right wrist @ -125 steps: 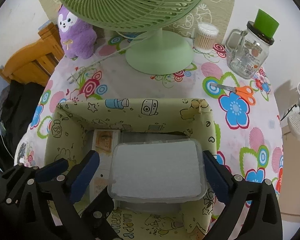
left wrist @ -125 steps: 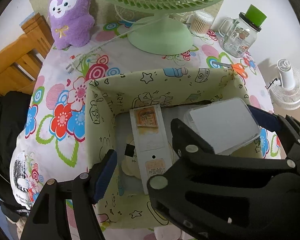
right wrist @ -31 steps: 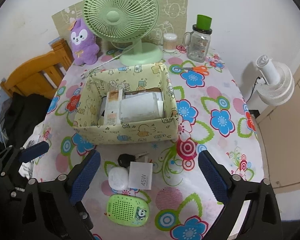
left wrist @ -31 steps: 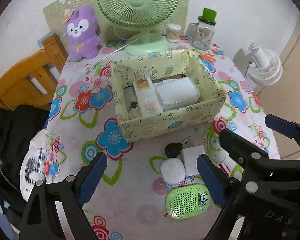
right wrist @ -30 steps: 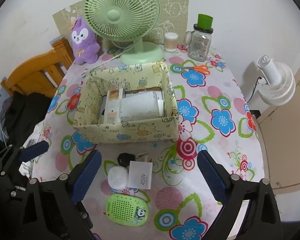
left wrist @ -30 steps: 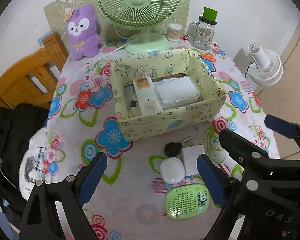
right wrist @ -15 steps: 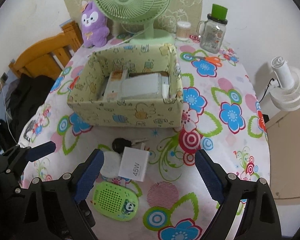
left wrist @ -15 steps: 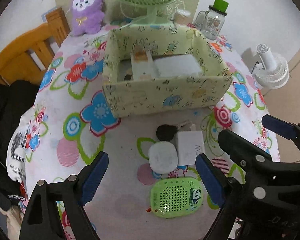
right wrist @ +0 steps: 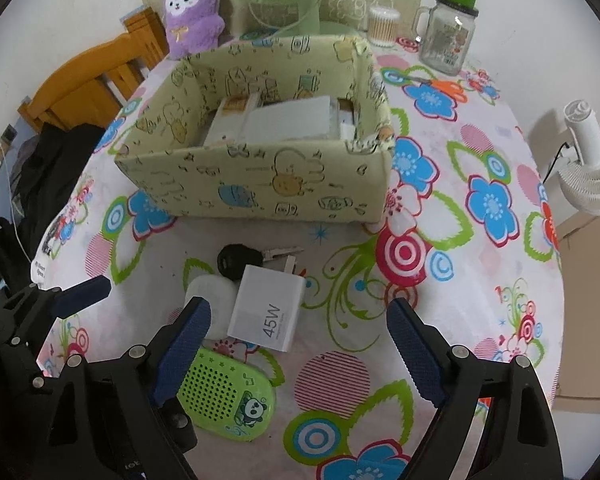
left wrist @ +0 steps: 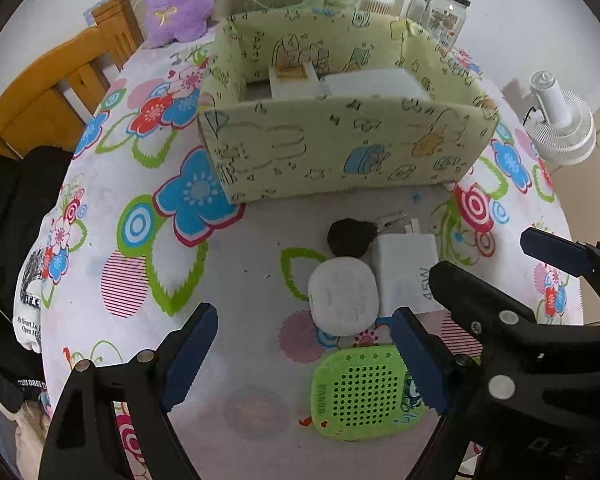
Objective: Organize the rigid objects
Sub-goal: 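Move the left tool to the round case while the right tool approaches the white charger, then close the right tool on the white charger while the left tool grasps the round case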
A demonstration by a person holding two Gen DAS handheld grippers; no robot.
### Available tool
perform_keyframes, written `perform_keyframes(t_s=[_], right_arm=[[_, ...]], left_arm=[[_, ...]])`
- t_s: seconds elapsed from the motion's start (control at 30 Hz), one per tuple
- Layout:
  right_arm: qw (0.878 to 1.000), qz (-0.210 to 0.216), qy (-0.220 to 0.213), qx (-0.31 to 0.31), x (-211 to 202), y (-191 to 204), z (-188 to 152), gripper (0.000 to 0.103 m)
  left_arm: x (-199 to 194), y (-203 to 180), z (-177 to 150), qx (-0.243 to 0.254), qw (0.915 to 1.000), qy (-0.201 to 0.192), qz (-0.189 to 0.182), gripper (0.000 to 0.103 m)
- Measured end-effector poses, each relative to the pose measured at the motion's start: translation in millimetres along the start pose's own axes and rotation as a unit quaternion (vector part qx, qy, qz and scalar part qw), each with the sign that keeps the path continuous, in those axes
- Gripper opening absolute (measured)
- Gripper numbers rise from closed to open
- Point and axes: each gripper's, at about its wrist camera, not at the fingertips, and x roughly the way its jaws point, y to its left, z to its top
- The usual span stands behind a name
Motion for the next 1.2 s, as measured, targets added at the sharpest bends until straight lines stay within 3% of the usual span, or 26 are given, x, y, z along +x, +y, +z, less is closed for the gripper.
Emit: perform_keyframes(t_s=[0.53,0.8,0.97,1.03,1.2], right_arm=[[0.999,0.002,0.039,-0.004,43.9,11.7,-1.0,0.081],[0.999,-0.003,0.043,0.003,56.3,18.3,1.2,0.067],[0.999,-0.008,0.049,0.005,63.6,22.2,6.9,0.065],[0.998,-0.005,0.067,0.013,72.7,21.0,5.8,0.059],[0.998,-0.011,0.064,0.008,75.2,25.5,5.3,0.051]], left_arm=[[25.5,2.8,-4.9,0.01,0.9997,0.022,0.001,0.09],[33.2,4.8,-4.5,0.013,0.9994,0.031,-0.011,0.09],[37.3,3.1,-3.2,0.023,0.9991,0.034,-0.011,0.09],[40.5,-0.1,-4.0,0.031,0.9987,0.04,-0.007,0.09],[47.2,-3.2,-5.3,0.039,0.9981,0.047,-0.006,0.09]])
